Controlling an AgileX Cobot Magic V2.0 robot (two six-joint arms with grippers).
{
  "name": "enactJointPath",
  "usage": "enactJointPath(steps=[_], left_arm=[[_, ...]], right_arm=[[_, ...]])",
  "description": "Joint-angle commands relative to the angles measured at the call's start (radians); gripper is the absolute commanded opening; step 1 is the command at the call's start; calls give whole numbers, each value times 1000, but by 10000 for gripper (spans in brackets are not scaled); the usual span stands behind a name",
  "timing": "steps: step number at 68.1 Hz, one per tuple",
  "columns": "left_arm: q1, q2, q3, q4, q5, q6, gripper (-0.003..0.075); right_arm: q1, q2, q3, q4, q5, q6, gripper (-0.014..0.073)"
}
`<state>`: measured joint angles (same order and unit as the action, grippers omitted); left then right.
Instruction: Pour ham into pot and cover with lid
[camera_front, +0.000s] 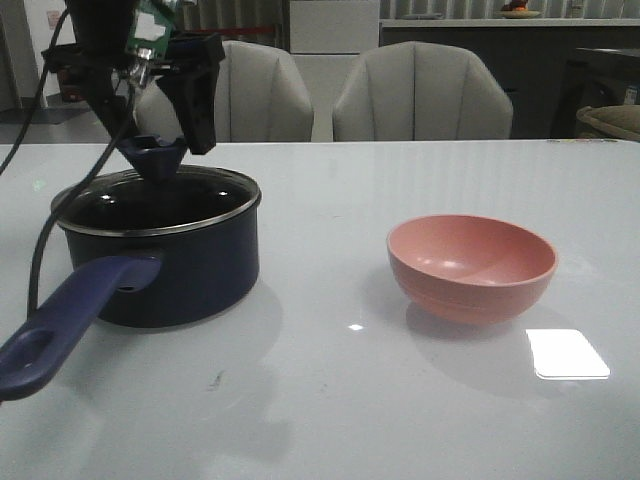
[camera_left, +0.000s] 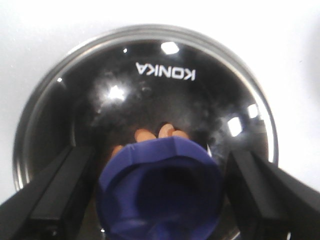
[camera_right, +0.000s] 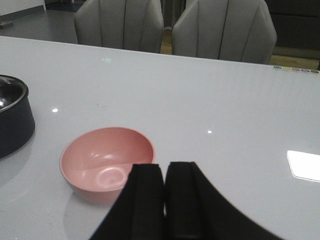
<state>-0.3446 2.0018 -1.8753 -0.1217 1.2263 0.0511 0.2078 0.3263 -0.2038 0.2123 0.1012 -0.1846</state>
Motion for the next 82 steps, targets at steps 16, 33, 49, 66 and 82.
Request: enactJointPath(steps=[16, 33, 49, 66, 82], left_arm=[[-5, -151, -53, -22, 24, 8, 565], [-5, -330, 3, -22, -40, 36, 565], [-5, -582, 217, -18, -180, 41, 565], [-5, -888, 566, -18, -409, 41, 565], [-5, -1170, 880, -18, -614, 41, 565]], right_arm=[[1, 6, -28, 0, -83, -8, 159], [1, 6, -28, 0, -83, -8, 159], [1, 6, -28, 0, -83, -8, 159], [1, 6, -28, 0, -83, -8, 159], [1, 6, -28, 0, -83, -8, 159]])
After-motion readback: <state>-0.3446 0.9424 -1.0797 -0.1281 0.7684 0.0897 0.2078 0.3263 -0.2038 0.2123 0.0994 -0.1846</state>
